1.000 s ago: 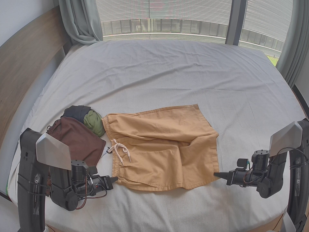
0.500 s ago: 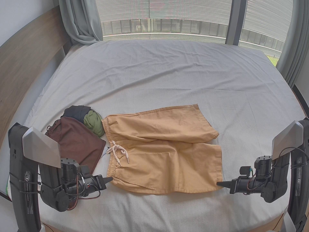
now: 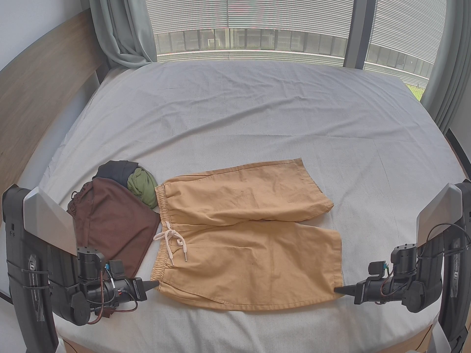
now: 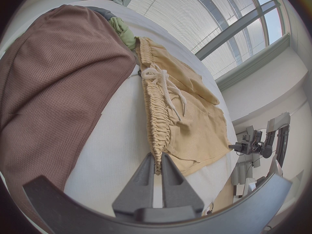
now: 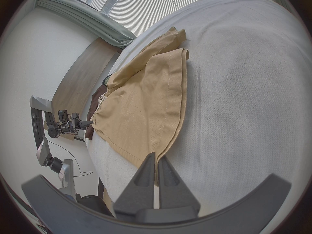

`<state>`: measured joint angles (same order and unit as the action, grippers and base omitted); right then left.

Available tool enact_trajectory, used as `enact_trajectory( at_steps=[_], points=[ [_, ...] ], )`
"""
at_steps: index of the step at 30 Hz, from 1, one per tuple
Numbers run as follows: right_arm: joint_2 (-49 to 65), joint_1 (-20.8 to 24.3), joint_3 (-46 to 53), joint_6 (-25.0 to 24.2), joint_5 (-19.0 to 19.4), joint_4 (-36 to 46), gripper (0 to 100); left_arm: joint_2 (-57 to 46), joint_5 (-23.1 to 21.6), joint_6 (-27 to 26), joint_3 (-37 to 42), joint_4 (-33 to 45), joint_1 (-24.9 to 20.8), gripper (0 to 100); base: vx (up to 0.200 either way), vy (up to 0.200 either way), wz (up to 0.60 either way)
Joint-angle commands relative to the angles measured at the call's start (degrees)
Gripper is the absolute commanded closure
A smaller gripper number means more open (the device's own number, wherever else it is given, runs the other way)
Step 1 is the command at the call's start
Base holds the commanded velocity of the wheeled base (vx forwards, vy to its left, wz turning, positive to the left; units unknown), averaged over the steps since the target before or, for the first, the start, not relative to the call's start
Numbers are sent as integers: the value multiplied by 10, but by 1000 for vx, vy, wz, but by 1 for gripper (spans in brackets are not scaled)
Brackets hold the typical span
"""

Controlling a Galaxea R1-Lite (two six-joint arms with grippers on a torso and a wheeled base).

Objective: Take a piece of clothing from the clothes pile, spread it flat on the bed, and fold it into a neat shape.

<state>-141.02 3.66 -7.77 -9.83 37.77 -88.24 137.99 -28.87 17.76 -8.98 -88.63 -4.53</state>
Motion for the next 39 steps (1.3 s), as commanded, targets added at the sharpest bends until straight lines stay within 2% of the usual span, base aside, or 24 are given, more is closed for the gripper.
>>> enact_trajectory(
  at_steps=[1, 5, 6, 14, 18, 31, 32, 39],
  points=[
    [-3, 0, 0, 0, 0, 0, 100, 9, 0, -4, 2, 0, -3, 100, 0, 0, 0],
    [-3, 0, 0, 0, 0, 0, 100, 10, 0, -4, 1, 0, -2, 100, 0, 0, 0],
    [-5, 0, 0, 0, 0, 0, 0, 10, 0, -4, 1, 0, -2, 100, 0, 0, 0],
    [-29, 2, -11, 25, -3, -1, 0, 15, 0, -5, -2, 0, -3, 100, 0, 0, 0],
    [-37, 10, -22, 24, -31, 0, 0, 17, 0, -5, -2, 0, -4, 100, 0, 0, 0],
    [-39, 24, -31, 20, -28, -1, 0, 19, 0, -5, -5, 0, -3, 100, 0, 0, 0],
    [-39, 24, -30, 20, -28, 0, 100, 19, 0, -5, -5, 0, -3, 100, 0, 0, 0],
    [-40, 25, -29, 20, -28, 0, 100, 23, 1, -5, -7, 0, -3, 100, 0, 0, 0]
  ],
)
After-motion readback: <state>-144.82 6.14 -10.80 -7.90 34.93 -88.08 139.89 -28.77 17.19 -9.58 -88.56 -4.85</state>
